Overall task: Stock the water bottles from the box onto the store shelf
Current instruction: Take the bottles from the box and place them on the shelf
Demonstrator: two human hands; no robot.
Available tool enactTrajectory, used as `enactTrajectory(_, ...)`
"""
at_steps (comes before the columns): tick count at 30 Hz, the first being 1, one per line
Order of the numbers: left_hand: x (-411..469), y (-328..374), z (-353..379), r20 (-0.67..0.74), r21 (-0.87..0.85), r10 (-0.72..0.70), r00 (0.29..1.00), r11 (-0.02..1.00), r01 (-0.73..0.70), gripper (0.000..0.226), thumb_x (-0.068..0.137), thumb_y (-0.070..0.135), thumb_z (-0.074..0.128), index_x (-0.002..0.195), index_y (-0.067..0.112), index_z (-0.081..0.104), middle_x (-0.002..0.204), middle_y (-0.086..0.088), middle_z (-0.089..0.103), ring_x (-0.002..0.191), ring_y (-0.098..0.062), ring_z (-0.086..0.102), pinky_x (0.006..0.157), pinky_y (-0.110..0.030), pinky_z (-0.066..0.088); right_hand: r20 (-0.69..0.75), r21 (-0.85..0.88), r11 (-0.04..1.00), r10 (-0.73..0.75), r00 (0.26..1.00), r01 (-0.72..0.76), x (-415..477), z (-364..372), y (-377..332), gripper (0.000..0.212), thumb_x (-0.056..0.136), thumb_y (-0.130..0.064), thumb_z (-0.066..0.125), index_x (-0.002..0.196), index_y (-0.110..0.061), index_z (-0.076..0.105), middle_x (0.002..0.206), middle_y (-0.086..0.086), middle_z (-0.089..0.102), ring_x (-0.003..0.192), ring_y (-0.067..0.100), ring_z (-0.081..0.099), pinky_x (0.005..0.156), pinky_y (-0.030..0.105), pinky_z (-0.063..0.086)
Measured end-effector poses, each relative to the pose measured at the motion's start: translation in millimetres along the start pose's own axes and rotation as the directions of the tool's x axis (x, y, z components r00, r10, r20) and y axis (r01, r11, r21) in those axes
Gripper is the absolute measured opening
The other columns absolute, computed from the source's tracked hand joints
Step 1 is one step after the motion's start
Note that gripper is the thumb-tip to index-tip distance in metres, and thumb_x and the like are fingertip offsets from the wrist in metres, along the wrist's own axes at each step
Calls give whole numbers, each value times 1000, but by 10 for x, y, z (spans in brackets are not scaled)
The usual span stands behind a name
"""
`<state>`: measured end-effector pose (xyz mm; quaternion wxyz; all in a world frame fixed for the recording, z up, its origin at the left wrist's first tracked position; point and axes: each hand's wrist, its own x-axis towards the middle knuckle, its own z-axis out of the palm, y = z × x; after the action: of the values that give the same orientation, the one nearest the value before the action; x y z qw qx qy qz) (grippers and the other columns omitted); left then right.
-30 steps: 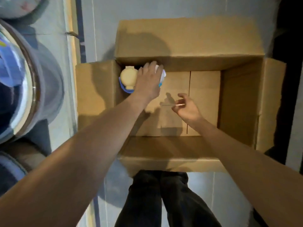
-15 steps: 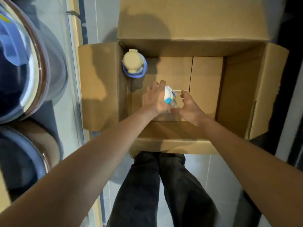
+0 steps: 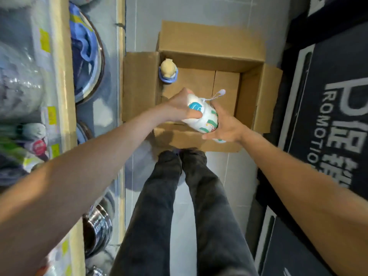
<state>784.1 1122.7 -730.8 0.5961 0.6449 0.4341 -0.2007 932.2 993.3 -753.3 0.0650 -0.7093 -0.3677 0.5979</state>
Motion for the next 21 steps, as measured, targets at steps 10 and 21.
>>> enactTrajectory(10,-1695,496,198,-339,-473,-57,939,873,-117,87,80,36,72,147,16,19,139,1,40,113,-12,52,70,-12,46,-105,-239,954,-210,972,180,-1460,20,-818,71,63,-42,81,123,-28,47,103,-11,65,92,10,64,75,18,51)
enactTrajectory(21,-3522,52,1851,-406,-870,-196,892,381,-312,67,76,35,75,133,28,41,130,-3,61,117,-24,59,94,-52,48,244,-358,797,-423,873,487,-2970,837,-881,45,76,-25,78,109,-24,47,87,-19,57,70,-12,55,60,-2,39)
